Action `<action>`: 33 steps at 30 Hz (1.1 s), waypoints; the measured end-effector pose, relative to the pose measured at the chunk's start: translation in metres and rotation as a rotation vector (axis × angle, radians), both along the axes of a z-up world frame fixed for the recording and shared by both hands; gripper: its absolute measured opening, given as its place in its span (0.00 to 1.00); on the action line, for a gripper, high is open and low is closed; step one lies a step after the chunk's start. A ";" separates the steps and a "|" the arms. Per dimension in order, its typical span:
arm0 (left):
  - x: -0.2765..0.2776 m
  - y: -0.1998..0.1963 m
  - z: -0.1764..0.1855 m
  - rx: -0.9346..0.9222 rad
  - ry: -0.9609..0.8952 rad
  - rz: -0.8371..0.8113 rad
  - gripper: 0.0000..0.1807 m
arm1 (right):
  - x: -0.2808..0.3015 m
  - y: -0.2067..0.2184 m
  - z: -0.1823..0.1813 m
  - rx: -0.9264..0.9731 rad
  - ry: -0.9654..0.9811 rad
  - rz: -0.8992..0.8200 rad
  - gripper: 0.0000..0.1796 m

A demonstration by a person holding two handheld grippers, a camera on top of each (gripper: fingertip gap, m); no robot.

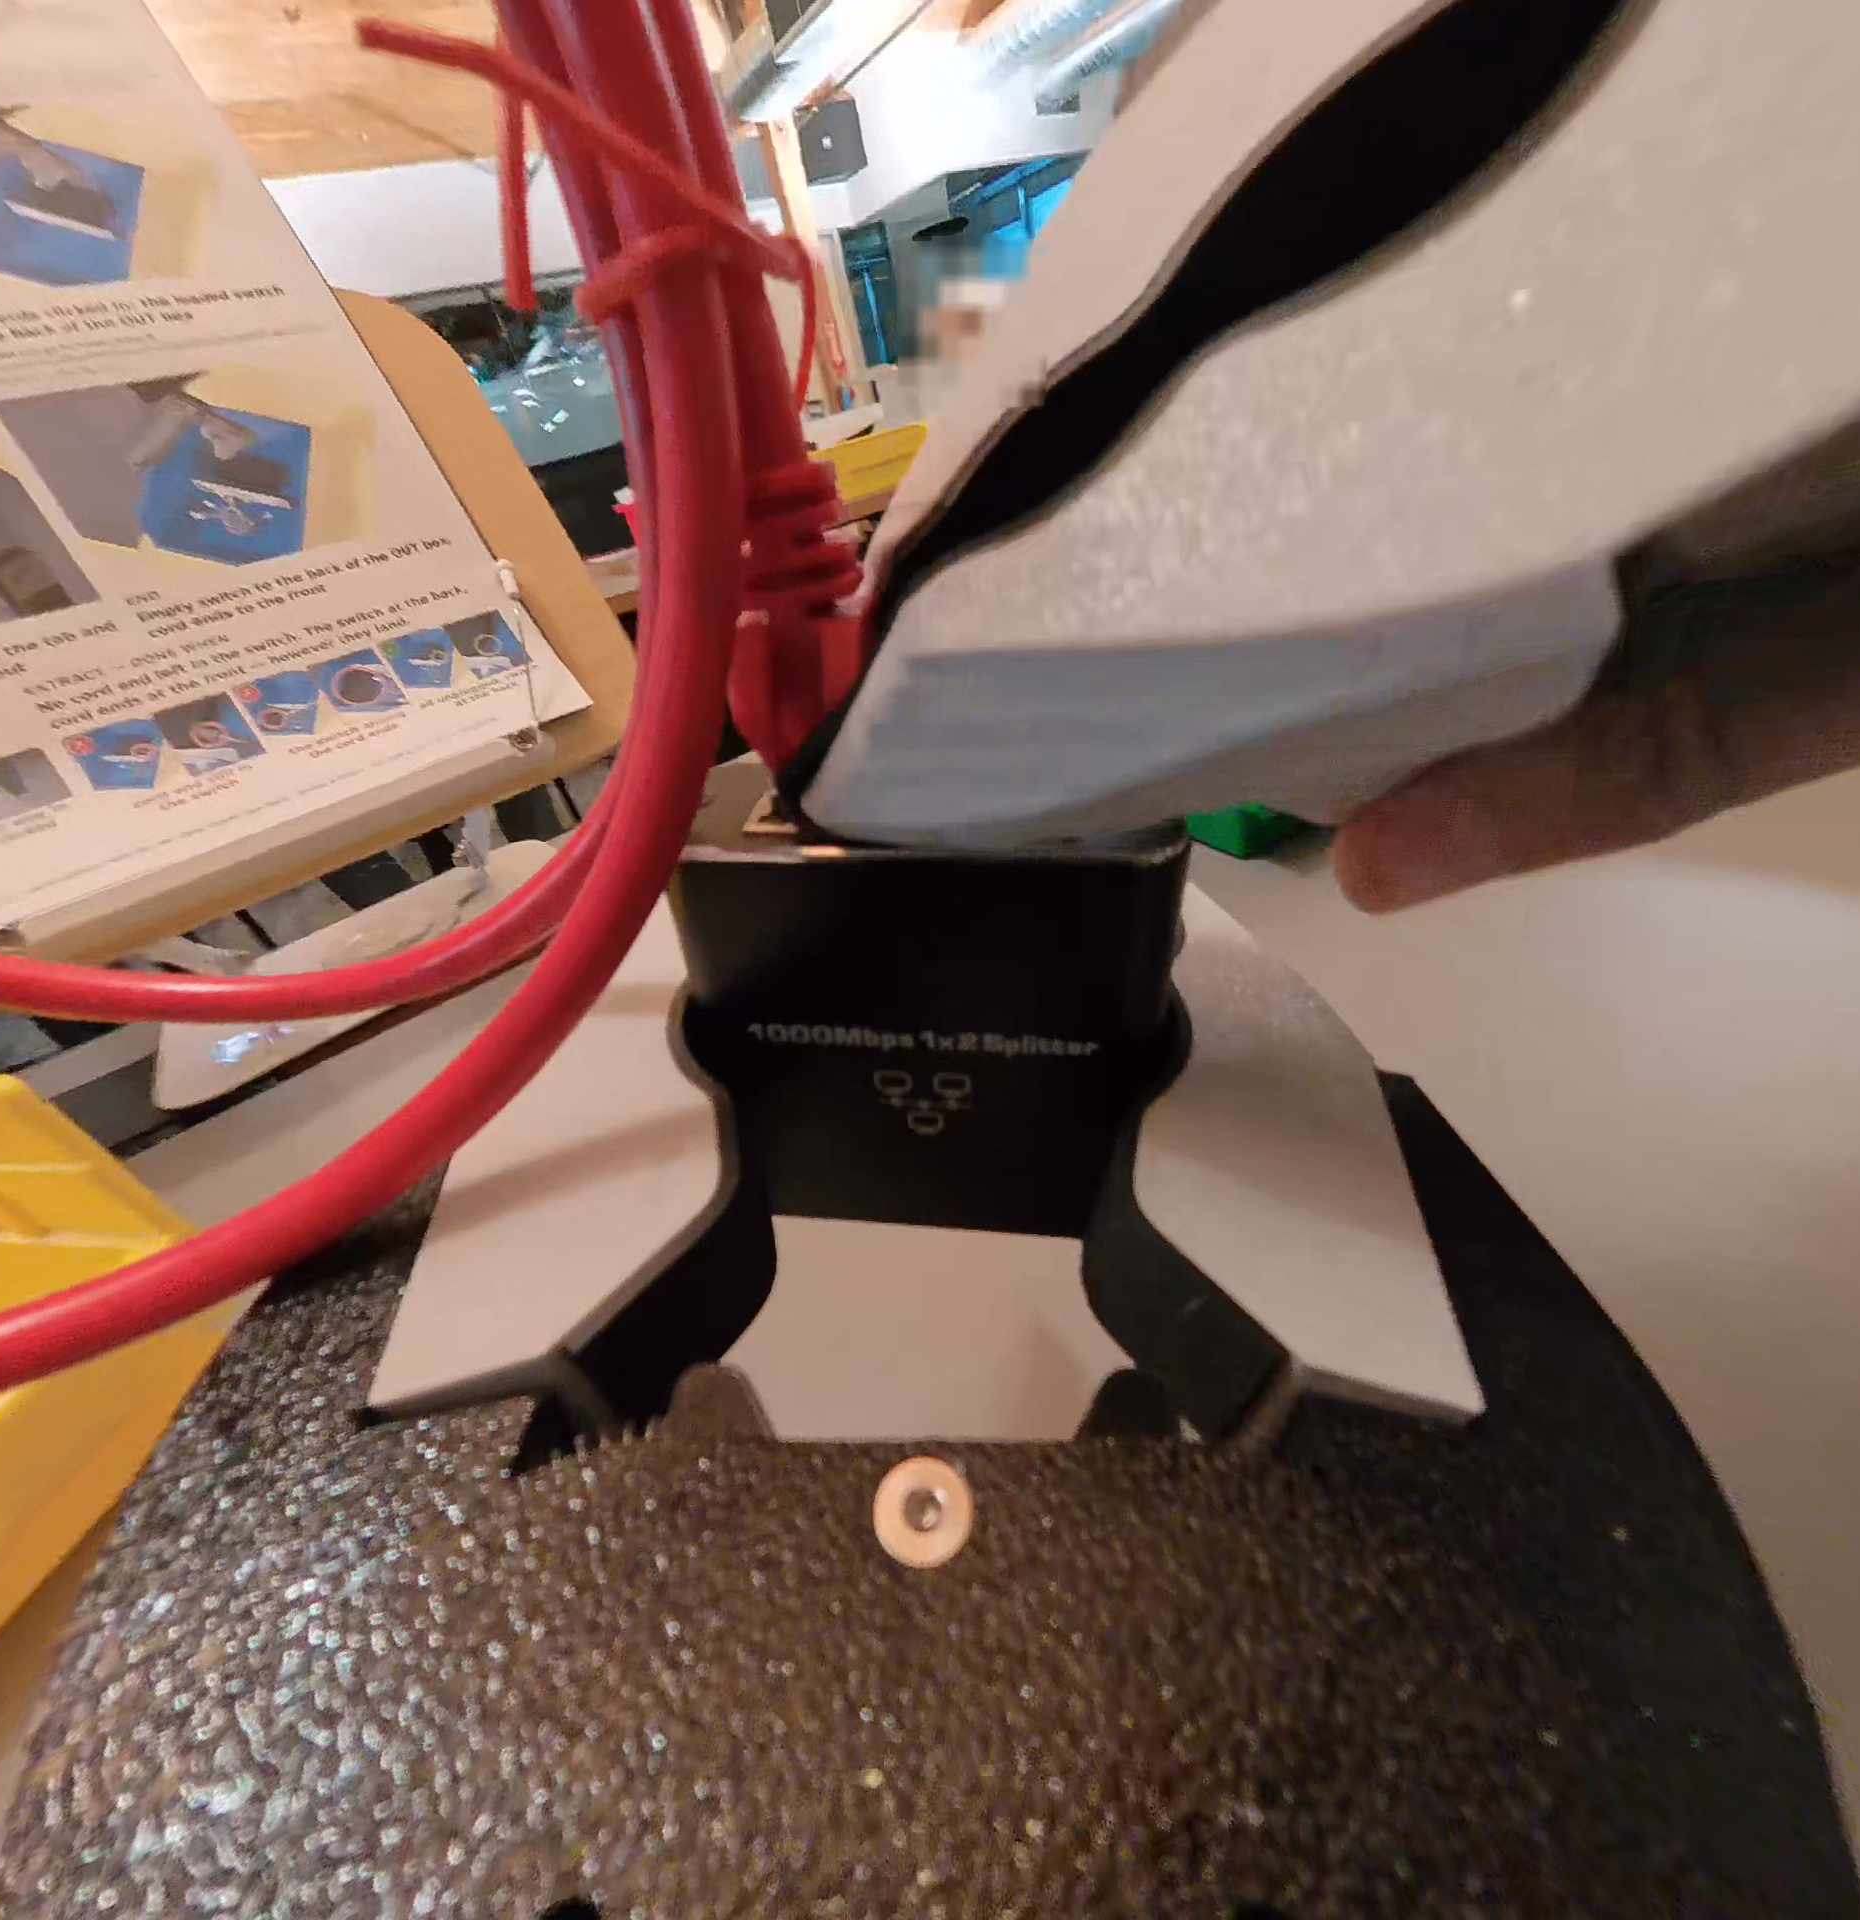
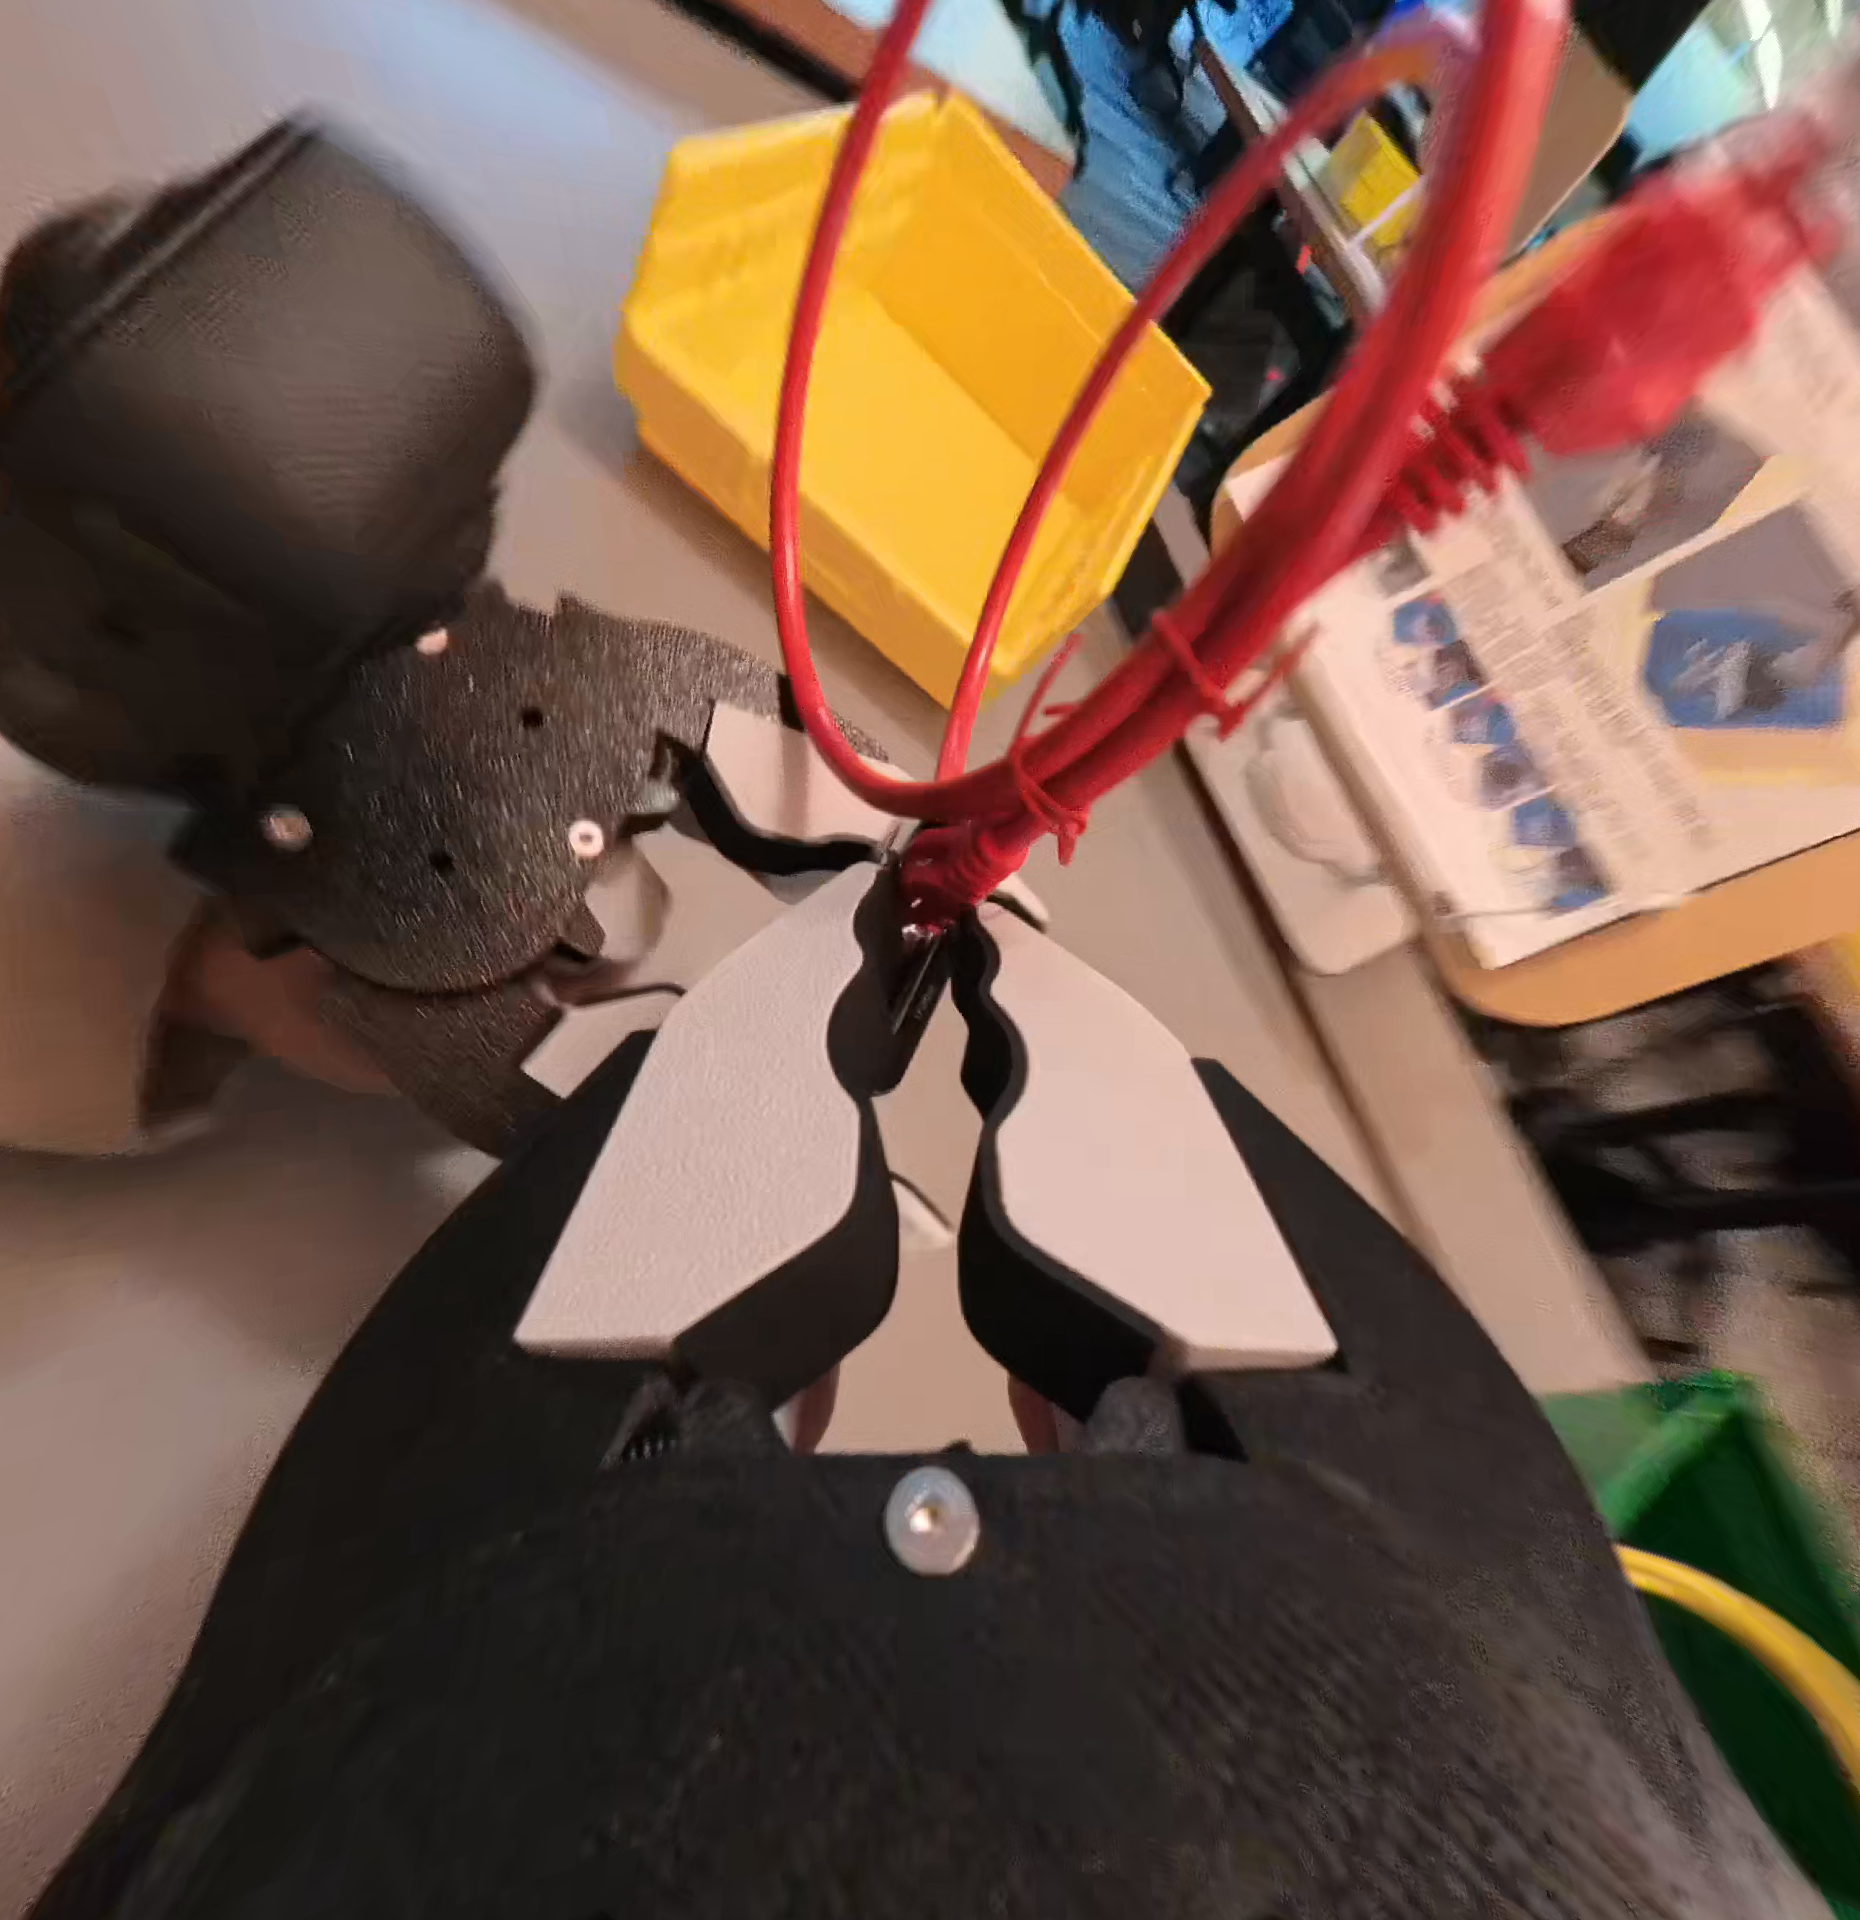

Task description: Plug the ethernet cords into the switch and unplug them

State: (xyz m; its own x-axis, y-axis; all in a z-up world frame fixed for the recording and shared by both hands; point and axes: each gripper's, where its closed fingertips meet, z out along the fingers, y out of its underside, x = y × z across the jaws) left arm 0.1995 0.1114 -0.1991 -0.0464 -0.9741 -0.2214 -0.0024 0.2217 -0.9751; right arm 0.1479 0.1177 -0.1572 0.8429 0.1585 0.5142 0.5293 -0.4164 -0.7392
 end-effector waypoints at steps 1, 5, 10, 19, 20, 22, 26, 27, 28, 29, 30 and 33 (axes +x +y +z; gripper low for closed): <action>-0.001 0.001 0.002 0.020 -0.009 0.013 0.43 | -0.001 0.000 0.001 0.035 0.126 0.000 0.07; 0.000 0.000 0.001 0.069 -0.002 0.029 0.43 | 0.001 -0.004 0.001 0.137 0.331 -0.035 0.08; 0.001 -0.007 -0.003 -0.006 0.021 -0.037 0.44 | 0.003 -0.004 -0.003 0.056 0.103 -0.055 0.06; -0.003 -0.017 0.002 0.000 -0.030 -0.078 0.43 | -0.002 -0.011 -0.002 0.094 0.321 -0.029 0.07; -0.003 -0.017 0.003 0.007 -0.040 -0.074 0.43 | -0.002 -0.012 -0.001 0.108 0.346 -0.029 0.07; -0.003 -0.018 0.002 0.029 -0.039 -0.067 0.42 | -0.003 -0.012 -0.004 0.105 0.371 -0.041 0.07; -0.002 -0.018 0.000 0.019 -0.028 -0.056 0.45 | -0.007 -0.010 -0.007 0.104 0.411 -0.042 0.07; -0.002 -0.017 0.001 0.014 -0.025 -0.044 0.45 | -0.008 -0.009 -0.006 0.113 0.414 -0.044 0.07; -0.002 -0.015 0.001 0.008 -0.027 -0.031 0.45 | -0.008 -0.008 -0.006 0.117 0.424 -0.048 0.07; -0.002 -0.013 0.001 0.002 -0.019 -0.021 0.46 | -0.008 -0.007 -0.006 0.119 0.435 -0.052 0.07; -0.001 -0.011 -0.001 0.002 -0.005 -0.005 0.48 | -0.008 -0.006 -0.008 0.117 0.438 -0.062 0.07; 0.001 -0.006 -0.005 0.000 0.025 0.036 0.48 | -0.010 -0.005 -0.009 0.109 0.464 -0.077 0.07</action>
State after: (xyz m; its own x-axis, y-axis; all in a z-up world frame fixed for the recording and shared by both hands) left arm 0.2000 0.1049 -0.2044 -0.0168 -0.9752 -0.2206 -0.0352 0.2211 -0.9746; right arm 0.1375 0.1131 -0.1666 0.9944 0.0530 0.0914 0.1042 -0.3487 -0.9314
